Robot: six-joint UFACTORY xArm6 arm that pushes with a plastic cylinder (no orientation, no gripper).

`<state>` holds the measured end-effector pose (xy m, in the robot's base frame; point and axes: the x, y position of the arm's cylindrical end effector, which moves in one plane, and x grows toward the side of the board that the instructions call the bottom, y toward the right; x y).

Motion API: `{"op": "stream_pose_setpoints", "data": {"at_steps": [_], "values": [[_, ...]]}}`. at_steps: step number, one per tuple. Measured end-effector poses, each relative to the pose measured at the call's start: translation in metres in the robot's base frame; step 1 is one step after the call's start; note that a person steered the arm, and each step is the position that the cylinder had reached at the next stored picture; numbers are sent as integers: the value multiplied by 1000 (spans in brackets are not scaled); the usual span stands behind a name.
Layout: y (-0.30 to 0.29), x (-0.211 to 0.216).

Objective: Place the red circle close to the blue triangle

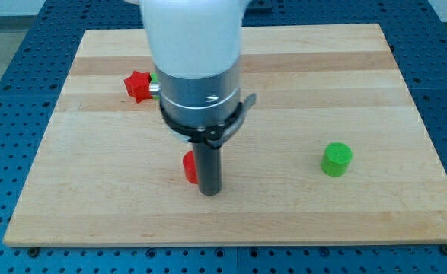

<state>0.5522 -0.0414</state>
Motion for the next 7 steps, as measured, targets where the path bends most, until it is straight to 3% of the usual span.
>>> {"op": "stream_pose_setpoints", "data": {"at_steps": [1,4,7], "values": [[-21,0],[-25,-53],[-14,-50]]}}
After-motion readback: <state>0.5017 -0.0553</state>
